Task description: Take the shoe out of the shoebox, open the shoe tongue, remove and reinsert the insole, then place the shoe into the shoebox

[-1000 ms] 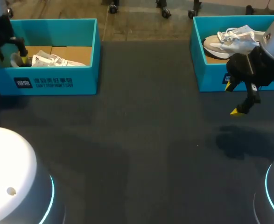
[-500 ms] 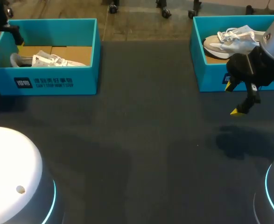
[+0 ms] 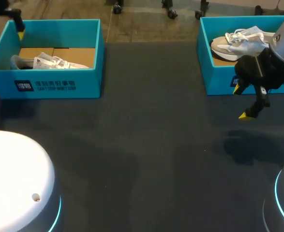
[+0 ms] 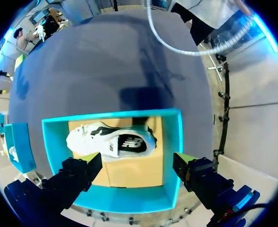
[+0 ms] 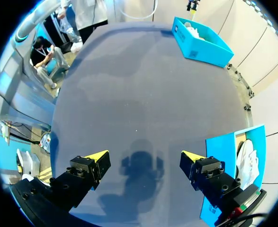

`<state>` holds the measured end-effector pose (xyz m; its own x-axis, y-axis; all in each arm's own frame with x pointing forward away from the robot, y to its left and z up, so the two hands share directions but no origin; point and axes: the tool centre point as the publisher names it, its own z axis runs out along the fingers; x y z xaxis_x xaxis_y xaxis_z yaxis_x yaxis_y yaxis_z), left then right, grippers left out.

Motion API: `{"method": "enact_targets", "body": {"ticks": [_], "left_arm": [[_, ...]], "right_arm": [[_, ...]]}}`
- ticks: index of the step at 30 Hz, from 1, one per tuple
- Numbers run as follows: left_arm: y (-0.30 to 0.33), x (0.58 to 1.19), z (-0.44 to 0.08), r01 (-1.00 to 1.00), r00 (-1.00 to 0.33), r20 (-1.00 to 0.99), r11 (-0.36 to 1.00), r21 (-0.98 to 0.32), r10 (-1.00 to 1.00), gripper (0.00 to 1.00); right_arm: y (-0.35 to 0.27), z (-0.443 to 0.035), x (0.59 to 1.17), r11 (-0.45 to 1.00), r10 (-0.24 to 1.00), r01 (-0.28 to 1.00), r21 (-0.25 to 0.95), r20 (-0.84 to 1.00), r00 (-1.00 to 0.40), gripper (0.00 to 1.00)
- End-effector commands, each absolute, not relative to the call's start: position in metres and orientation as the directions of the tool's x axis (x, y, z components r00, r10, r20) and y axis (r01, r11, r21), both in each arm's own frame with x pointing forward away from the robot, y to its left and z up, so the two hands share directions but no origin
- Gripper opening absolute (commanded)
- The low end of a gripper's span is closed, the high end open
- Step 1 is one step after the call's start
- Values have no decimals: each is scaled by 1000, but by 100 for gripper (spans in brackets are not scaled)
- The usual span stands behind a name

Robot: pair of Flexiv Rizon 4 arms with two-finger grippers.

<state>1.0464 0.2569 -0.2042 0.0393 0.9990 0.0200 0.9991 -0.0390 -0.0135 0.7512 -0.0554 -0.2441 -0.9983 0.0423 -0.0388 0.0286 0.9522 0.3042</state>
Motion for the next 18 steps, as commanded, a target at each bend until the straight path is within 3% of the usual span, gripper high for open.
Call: {"method": "enact_targets", "body": {"ticks": [1, 8, 18], "left_arm": [[248, 1020, -189, 998, -18, 41, 16, 58, 999, 100], [228, 996, -175, 993, -115, -7, 115, 2, 993, 100], [226, 993, -173, 992, -129, -7, 129, -3, 992, 100]], "right_arm": [[-55, -245, 751, 953, 43, 29, 303, -40, -998, 100], [-95, -239, 795, 927, 200, 177, 332, -37, -979, 100], [-139, -211, 844, 704, 627, 553, 445, -24, -779, 100]]}}
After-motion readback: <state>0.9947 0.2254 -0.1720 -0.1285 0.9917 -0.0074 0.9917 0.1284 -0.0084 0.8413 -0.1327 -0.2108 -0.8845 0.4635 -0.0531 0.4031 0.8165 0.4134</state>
